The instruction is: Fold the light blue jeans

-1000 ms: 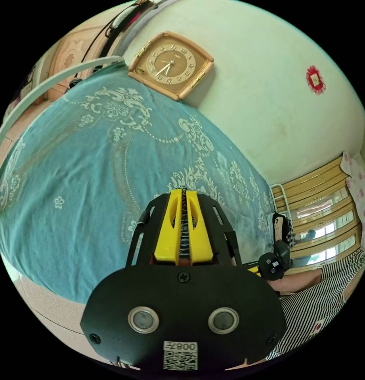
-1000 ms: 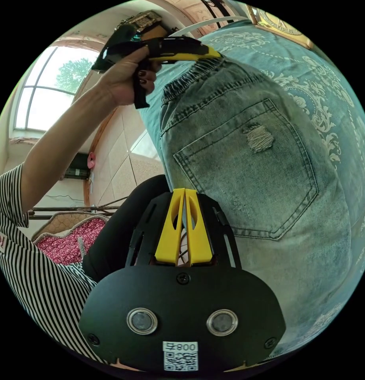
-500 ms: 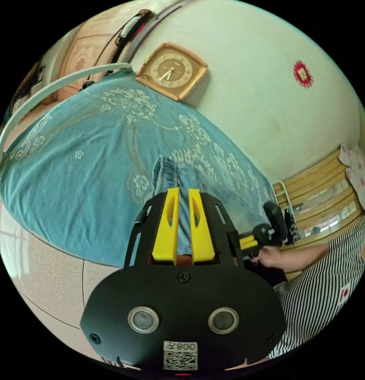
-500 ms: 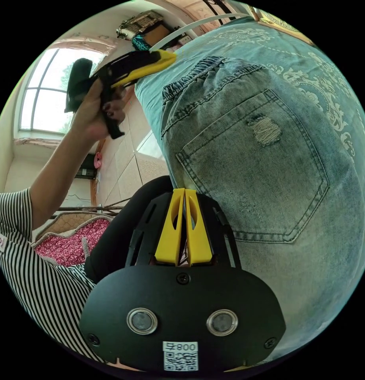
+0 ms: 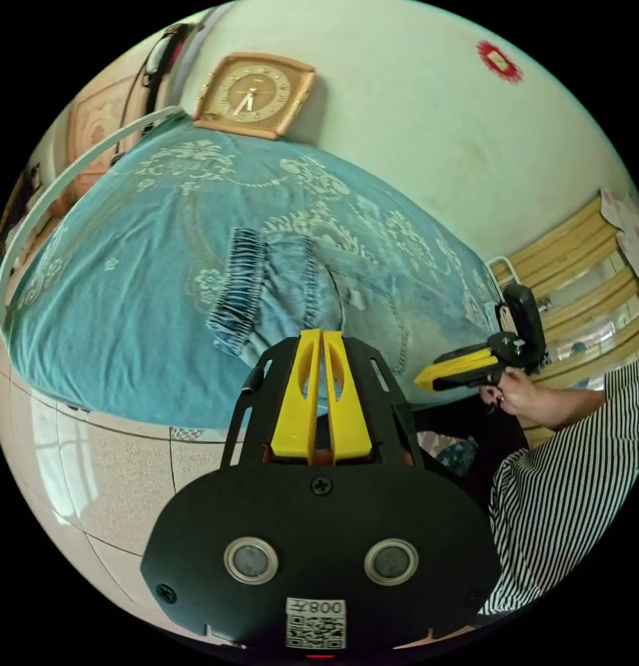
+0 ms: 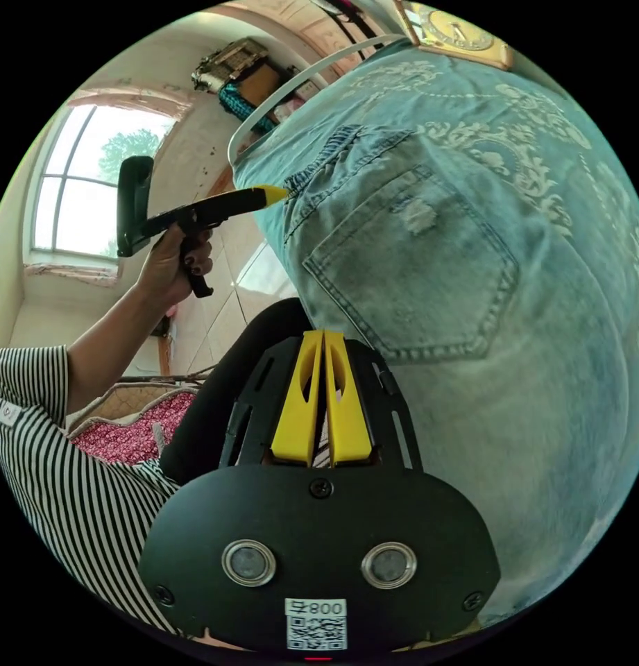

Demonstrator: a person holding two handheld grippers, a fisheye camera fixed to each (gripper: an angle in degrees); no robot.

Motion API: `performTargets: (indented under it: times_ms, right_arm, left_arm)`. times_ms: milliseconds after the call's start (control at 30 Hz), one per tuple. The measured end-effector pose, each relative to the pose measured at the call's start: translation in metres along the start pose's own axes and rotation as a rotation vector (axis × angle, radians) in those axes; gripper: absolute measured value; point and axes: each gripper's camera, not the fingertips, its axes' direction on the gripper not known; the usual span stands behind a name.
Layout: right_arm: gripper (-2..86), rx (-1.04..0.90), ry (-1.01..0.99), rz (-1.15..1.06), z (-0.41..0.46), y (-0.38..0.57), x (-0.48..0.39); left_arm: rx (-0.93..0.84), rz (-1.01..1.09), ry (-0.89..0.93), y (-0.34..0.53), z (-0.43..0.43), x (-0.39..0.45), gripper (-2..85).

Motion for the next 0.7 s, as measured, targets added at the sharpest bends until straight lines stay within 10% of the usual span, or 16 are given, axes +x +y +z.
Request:
performTargets:
  times_ms: [700]
  right_arm:
    - [0.1, 0.018, 0.035, 0.364, -0.059, 0.263, 0.119]
  left_arm:
    - [-0.396, 0.26, -0.007, -0.103, 0.091, 0.324, 0.2]
